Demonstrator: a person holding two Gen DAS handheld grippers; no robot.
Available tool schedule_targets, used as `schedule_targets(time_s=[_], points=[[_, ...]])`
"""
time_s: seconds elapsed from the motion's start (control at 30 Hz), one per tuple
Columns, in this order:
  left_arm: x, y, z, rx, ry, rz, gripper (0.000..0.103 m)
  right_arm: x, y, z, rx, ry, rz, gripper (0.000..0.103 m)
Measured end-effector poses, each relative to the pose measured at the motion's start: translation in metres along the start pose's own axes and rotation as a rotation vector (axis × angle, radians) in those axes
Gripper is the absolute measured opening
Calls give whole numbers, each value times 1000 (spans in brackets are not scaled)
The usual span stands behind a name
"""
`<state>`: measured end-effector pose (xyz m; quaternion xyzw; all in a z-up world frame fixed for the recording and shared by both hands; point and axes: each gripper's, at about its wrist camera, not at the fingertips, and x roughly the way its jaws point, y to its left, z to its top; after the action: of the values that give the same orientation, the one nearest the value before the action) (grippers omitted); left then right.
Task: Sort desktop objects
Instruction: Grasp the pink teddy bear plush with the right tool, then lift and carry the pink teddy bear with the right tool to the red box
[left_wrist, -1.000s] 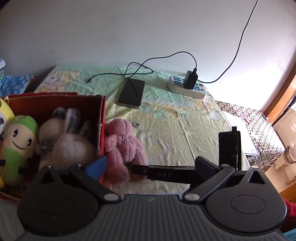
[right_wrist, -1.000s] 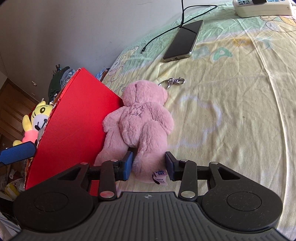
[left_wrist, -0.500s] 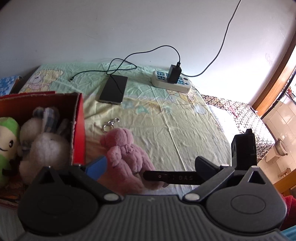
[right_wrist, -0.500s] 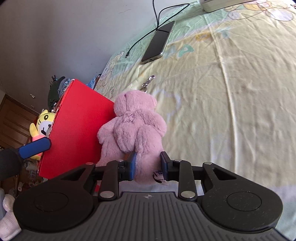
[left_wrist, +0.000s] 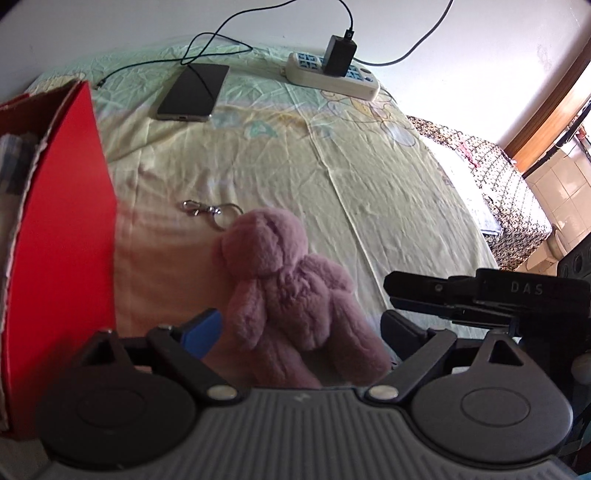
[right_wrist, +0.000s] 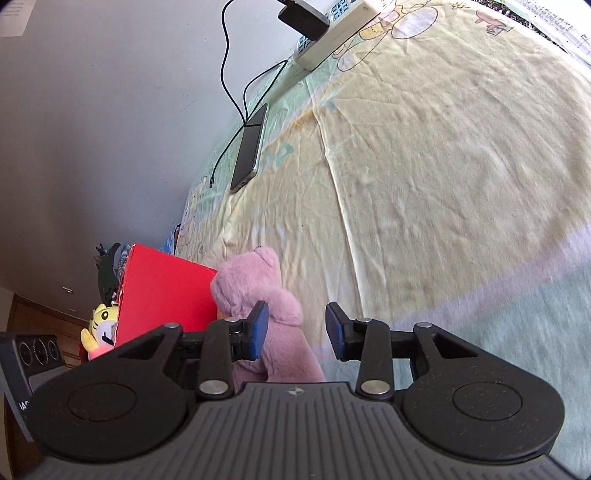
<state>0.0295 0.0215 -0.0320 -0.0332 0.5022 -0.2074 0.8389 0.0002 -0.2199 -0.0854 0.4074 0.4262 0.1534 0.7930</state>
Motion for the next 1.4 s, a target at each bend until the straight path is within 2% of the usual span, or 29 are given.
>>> schedule_targets(time_s=[0.07, 0.1, 0.2, 0.27, 0.5, 0.63, 0.9, 1.07, 1.4], points=[[10, 2, 1, 8, 20, 19, 92, 14, 5, 6, -14, 16, 13, 40], [14, 4, 2, 9, 30, 21, 91, 22, 7, 8, -23, 30, 20, 44], [27, 8, 7, 4, 58, 12, 87, 43, 11, 15, -32, 66, 31, 45], [33, 10, 9, 2, 68, 1, 89, 52, 14, 16, -51, 96, 20, 48], [48, 7, 18, 17, 74, -23, 87, 61, 22, 14, -143, 120, 33, 45], [52, -5, 17, 93, 68, 12, 87, 58, 13, 14, -88, 130, 46, 41], [42, -20, 11, 132, 68, -35, 87, 36, 0, 5, 17, 146, 54, 40], [19, -36, 4, 185, 12, -36, 87, 15, 2, -4, 61, 119, 92, 40], [-42, -50, -12, 251, -156, 18, 87, -16, 36, -20, 8, 37, 204, 40]])
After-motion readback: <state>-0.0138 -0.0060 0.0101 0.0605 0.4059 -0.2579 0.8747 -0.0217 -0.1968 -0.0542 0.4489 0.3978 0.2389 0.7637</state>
